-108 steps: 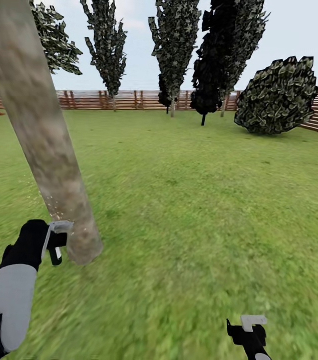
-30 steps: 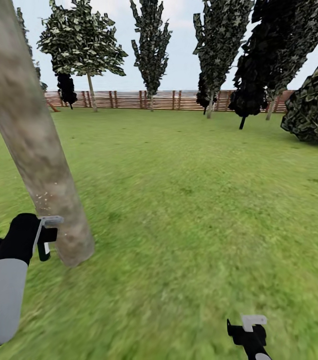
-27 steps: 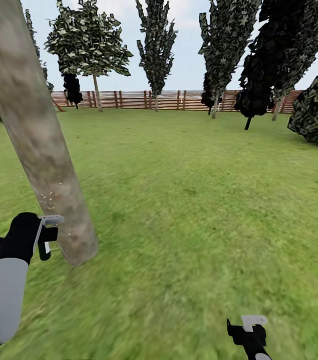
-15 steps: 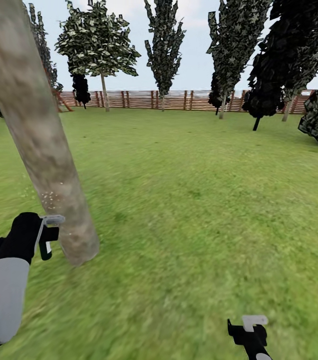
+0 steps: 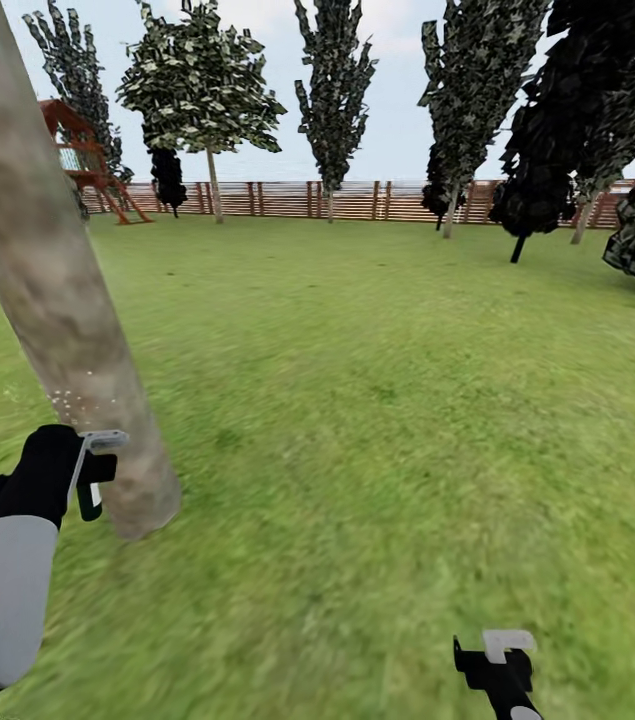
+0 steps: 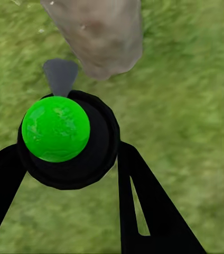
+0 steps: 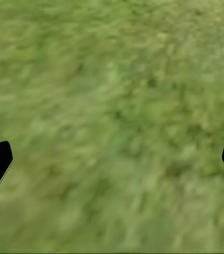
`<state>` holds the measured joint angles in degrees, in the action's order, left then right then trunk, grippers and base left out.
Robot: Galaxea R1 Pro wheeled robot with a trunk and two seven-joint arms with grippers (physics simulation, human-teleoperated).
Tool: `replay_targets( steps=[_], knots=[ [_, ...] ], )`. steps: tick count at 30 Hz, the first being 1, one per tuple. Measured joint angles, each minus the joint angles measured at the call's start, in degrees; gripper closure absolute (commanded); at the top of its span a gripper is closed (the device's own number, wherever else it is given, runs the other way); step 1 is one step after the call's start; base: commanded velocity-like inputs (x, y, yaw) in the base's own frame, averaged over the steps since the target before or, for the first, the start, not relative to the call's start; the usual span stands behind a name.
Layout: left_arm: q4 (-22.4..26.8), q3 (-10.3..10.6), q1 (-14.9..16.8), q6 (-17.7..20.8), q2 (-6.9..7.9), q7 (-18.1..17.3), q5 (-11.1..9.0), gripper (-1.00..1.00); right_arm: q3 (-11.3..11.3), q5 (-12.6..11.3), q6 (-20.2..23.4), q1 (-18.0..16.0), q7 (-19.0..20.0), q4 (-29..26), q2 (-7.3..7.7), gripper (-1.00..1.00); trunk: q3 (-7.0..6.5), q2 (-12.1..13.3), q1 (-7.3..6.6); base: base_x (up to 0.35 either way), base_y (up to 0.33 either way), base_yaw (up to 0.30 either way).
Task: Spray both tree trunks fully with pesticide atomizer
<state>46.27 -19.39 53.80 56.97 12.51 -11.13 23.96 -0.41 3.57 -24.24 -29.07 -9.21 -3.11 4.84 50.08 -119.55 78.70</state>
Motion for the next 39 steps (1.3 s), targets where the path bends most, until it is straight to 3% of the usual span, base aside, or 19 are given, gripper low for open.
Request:
replay_targets(
  steps=[8, 11, 17, 24, 25, 33, 39],
  knots=[
    [-0.5, 0.2, -1.2, -0.2, 0.21, 0.0, 0.1, 1.00, 0.0, 0.0, 0.0, 0.0, 0.0, 0.0, -0.09, -1.00, 0.01, 0.0, 0.03, 0.077, -0.249, 0.246],
    [-0.8, 0.2, -3.7, -0.7, -0.07, 0.0, -0.3, 1.00, 0.0, 0.0, 0.0, 0.0, 0.0, 0.0, -0.09, -1.00, 0.01, 0.0, 0.03, 0.001, -0.274, 0.029],
    [-0.6, 0.0, -4.1, -0.6, -0.47, 0.1, -0.3, 1.00, 0.0, 0.0, 0.0, 0.0, 0.0, 0.0, -0.09, -1.00, 0.00, 0.0, 0.00, 0.175, -0.206, 0.005],
    [-0.8, -0.6, -4.6, -1.0, 1.46, 0.2, 0.1, 1.00, 0.0, 0.0, 0.0, 0.0, 0.0, 0.0, -0.17, -1.00, 0.00, 0.0, 0.02, 0.177, -0.025, 0.204],
    [-0.8, -0.4, -6.9, -1.2, 1.49, 0.2, -0.4, 1.00, 0.0, 0.0, 0.0, 0.0, 0.0, 0.0, -0.18, -1.00, 0.01, 0.0, 0.03, 0.002, 0.000, 0.274],
    [-0.8, -0.2, -7.4, -1.1, -0.51, 0.2, -0.7, 1.00, 0.0, 0.0, 0.0, 0.0, 0.0, 0.0, -0.17, -1.00, 0.00, 0.0, 0.00, 0.149, -0.063, 0.055],
    [-0.8, -0.3, -7.4, -1.2, -0.61, 0.2, -0.3, 1.00, 0.0, 0.0, 0.0, 0.0, 0.0, 0.0, -0.17, -1.00, 0.00, 0.0, 0.02, 0.157, -0.189, 0.020]
  ],
)
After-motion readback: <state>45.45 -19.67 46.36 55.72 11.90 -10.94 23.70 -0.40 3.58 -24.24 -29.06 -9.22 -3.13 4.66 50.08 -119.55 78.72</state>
